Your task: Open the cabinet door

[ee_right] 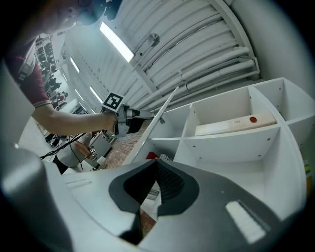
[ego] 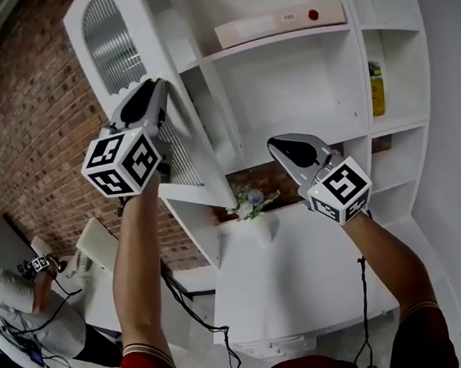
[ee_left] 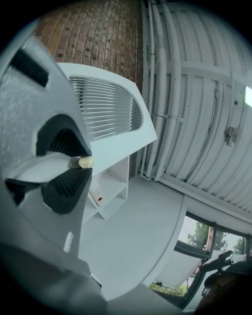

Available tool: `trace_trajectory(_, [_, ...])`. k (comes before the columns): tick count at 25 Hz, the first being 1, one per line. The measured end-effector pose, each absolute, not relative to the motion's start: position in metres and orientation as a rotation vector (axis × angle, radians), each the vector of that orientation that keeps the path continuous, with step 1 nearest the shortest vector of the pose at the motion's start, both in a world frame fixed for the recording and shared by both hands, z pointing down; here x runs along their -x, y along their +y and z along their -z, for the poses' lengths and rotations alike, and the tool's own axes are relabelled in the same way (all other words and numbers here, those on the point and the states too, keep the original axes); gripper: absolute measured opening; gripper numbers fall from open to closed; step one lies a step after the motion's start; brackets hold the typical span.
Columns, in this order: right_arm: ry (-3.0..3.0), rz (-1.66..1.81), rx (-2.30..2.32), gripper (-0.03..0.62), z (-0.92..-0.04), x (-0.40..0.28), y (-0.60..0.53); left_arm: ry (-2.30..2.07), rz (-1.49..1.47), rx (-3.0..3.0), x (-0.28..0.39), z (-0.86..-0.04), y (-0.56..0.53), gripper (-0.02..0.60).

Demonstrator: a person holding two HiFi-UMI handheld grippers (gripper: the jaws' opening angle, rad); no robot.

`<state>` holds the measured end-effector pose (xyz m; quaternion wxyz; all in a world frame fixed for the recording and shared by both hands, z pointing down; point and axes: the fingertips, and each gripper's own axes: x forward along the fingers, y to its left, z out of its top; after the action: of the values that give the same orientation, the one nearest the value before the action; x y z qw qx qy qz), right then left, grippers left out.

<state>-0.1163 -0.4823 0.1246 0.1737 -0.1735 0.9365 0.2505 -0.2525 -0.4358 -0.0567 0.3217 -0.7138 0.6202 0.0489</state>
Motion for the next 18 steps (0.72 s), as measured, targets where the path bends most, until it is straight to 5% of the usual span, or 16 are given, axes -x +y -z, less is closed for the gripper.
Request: trace_trajectory(18, [2.658,-0.683,0.375,0.012,-0.114,0.160,-0.438,1.544,-0.296,1.946,0.296,0.060,-0.329,0.091])
